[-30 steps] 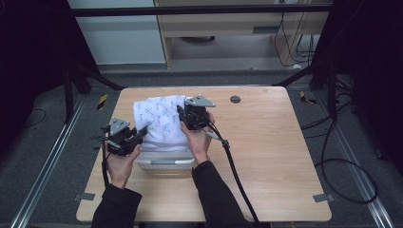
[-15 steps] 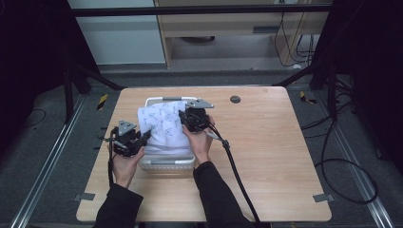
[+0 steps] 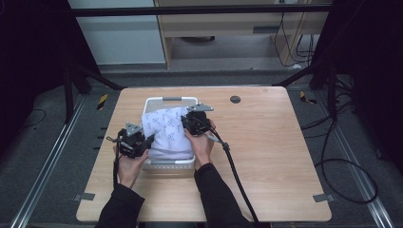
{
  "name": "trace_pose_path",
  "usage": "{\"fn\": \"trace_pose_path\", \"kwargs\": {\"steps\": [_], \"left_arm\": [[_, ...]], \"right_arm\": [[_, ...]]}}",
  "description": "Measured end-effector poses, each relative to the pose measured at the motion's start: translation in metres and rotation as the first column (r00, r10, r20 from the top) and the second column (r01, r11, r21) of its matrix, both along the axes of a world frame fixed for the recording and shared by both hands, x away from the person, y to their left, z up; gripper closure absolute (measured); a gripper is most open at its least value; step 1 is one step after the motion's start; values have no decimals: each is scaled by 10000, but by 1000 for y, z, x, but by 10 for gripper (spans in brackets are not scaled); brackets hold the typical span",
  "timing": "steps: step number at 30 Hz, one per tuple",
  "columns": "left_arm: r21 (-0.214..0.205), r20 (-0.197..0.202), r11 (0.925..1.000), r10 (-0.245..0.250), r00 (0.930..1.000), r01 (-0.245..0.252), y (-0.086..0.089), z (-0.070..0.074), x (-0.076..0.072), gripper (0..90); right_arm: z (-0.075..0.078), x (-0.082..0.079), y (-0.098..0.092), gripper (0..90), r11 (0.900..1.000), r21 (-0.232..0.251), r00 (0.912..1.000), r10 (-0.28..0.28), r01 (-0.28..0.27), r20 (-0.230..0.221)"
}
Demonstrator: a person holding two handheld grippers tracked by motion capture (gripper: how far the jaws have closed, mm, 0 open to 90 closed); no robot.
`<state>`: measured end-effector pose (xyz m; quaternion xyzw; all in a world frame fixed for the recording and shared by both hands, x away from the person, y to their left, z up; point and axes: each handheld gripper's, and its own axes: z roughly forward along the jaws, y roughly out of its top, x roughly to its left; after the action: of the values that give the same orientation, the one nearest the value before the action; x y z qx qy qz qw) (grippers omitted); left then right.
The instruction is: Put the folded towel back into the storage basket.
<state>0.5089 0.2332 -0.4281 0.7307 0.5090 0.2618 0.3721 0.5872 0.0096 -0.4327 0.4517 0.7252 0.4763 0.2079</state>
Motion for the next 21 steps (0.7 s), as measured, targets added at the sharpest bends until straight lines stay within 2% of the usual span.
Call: {"fn": "trace_pose_path", "kwargs": {"steps": [2, 4, 8, 12, 14, 15, 17, 18, 21], "left_arm": [[76, -43, 10000, 28, 10000, -27, -1, -1, 0, 728], [112, -77, 9999, 30, 10000, -29, -2, -2, 1, 728], [252, -228, 9997, 2, 9997, 4, -3, -6, 3, 724], [499, -409, 9988, 41, 9992, -20, -5, -8, 4, 676], [532, -365, 9986, 70, 9993, -51, -5, -8, 4, 646], [653, -237, 9978, 128, 9996, -112, -5, -6, 3, 629], [609, -205, 9981, 144, 9997, -131, -5, -5, 3, 609], [607, -113, 9980, 158, 9998, -151, -5, -3, 2, 557], [605, 198, 9979, 207, 9996, -218, -4, 3, -1, 540]], "right_arm": [[-3, 1, 0, 750, 10000, -27, 9999, -22, 22, -140], [-4, 1, 0, 749, 10000, -84, 10000, 12, -13, -92], [-8, 3, 2, 735, 9993, -380, 9998, -1, -6, -181], [-10, 2, 2, 669, 9969, -784, 9999, -90, 84, -75], [-10, 2, 2, 648, 9965, -828, 9999, -99, 96, -38], [-6, 0, 0, 635, 9959, -888, 9996, -129, 149, 237], [-4, -1, 0, 630, 9959, -890, 9994, -150, 177, 309], [-2, -2, -2, 627, 9960, -876, 9991, -145, 179, 398], [6, -8, -9, 604, 9974, -702, 9979, -147, 191, 629]]}}
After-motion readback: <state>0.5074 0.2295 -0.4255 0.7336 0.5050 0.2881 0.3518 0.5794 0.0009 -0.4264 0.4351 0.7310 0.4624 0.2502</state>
